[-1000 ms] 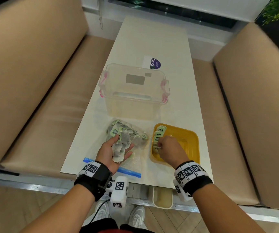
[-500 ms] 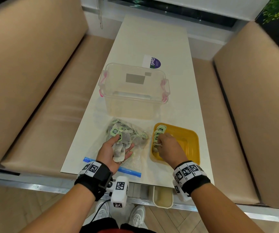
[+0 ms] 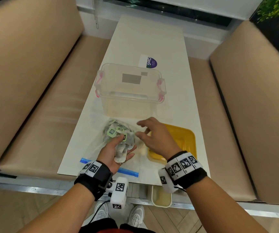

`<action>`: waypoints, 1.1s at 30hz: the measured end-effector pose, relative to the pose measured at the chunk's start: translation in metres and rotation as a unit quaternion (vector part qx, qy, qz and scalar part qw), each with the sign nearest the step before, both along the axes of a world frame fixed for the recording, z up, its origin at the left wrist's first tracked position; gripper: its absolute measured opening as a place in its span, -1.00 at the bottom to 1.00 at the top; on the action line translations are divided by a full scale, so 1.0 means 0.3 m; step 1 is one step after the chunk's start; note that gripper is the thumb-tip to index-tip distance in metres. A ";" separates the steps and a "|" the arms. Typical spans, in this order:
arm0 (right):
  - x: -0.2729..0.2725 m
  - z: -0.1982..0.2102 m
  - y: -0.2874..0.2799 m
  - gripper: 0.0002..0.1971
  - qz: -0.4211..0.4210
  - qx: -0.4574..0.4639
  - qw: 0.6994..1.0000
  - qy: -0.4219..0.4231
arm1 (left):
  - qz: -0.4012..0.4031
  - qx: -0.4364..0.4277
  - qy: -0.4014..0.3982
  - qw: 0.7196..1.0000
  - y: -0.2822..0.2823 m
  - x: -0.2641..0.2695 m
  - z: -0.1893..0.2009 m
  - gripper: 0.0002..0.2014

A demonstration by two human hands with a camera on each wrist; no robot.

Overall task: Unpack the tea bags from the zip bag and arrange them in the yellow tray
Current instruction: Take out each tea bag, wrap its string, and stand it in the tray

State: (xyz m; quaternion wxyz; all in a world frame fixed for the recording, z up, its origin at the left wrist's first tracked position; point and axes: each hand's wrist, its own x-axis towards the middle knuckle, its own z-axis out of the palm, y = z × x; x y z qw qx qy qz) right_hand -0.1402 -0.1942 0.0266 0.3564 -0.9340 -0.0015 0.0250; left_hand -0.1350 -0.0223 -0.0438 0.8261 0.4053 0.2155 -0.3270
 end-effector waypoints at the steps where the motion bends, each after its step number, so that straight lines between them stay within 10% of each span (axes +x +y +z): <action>1: 0.017 0.010 0.026 -0.58 0.023 0.000 0.999 0.022 | -0.005 0.007 -0.008 1.000 -0.005 -0.004 0.006 -0.71; 7: 0.070 0.008 0.093 -0.55 0.077 -0.042 0.987 0.133 | -0.032 0.020 -0.035 0.999 -0.012 -0.006 0.033 -0.68; 16: 0.071 -0.010 0.068 -0.95 -0.026 0.075 0.993 0.086 | -0.031 -0.012 -0.007 0.999 0.000 0.002 0.026 -0.72; 26: 0.035 0.015 -0.054 -0.71 -0.125 0.190 0.973 0.032 | -0.019 -0.001 -0.006 1.000 0.006 0.009 0.002 -0.74; 33: -0.010 0.009 -0.162 -0.89 -0.192 0.200 0.960 0.046 | -0.019 -0.001 -0.002 1.000 0.005 0.003 0.008 -0.82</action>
